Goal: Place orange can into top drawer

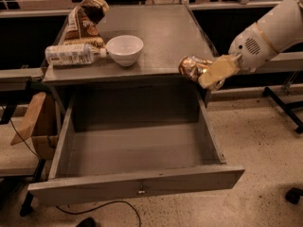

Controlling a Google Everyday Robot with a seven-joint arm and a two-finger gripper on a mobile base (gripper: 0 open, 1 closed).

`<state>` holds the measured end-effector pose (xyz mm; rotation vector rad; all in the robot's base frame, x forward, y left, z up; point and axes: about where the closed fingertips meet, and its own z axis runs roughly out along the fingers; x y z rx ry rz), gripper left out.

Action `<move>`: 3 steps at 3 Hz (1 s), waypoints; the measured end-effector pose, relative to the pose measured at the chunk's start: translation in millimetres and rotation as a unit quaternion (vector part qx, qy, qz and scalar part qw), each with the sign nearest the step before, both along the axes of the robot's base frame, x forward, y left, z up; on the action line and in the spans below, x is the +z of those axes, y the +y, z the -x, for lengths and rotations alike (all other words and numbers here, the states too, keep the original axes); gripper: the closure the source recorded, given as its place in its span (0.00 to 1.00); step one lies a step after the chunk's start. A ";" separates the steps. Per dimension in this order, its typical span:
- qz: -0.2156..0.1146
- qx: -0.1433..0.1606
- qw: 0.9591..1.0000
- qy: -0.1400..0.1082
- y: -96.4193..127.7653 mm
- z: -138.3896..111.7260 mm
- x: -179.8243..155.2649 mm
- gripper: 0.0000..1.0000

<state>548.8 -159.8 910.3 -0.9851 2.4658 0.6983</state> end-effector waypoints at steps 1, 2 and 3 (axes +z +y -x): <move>0.009 0.027 0.998 0.061 43.7 27.2 -58.9 1.00; 0.014 0.025 0.994 0.110 88.0 35.6 -116.0 1.00; 0.014 -0.030 0.992 0.124 137.0 9.9 -158.0 1.00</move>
Offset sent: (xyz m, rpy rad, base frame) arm -0.0386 0.1408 -0.1819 -0.0303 0.3219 0.0163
